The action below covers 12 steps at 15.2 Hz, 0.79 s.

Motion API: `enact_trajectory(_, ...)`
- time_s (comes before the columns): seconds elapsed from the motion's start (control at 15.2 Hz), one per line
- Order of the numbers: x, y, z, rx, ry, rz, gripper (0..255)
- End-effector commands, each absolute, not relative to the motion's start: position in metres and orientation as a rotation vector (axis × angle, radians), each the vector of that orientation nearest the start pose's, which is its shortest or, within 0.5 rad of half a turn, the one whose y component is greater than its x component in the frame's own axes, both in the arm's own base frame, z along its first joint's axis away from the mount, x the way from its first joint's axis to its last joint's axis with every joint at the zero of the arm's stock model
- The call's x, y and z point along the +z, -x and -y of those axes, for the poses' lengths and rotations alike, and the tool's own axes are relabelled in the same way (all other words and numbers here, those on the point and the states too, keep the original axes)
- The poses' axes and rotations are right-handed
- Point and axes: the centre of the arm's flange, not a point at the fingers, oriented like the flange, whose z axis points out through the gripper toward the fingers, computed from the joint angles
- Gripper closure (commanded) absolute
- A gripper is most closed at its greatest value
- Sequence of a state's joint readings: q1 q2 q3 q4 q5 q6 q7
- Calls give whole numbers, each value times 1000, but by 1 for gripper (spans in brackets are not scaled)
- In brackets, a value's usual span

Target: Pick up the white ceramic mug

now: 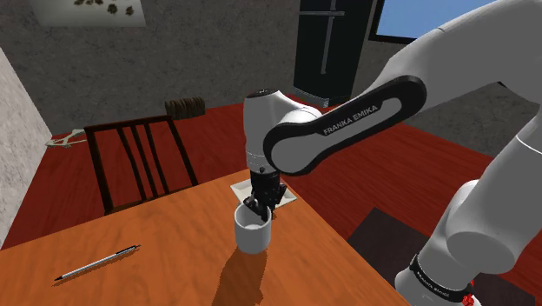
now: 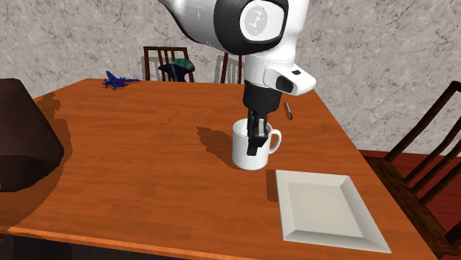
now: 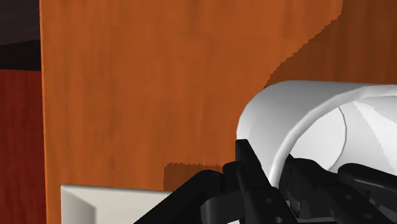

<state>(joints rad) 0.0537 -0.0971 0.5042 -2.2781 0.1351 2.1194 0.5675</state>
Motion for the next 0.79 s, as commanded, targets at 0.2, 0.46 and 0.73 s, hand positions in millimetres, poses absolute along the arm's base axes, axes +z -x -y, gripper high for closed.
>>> enact_trajectory(0.2, 411, -416, -269, 150, 3117, -137, 255)
enact_trajectory(0.46, 432, -416, -269, 150, 3117, -137, 255)
enact_trajectory(0.73, 443, -416, -269, 150, 3117, -137, 255)
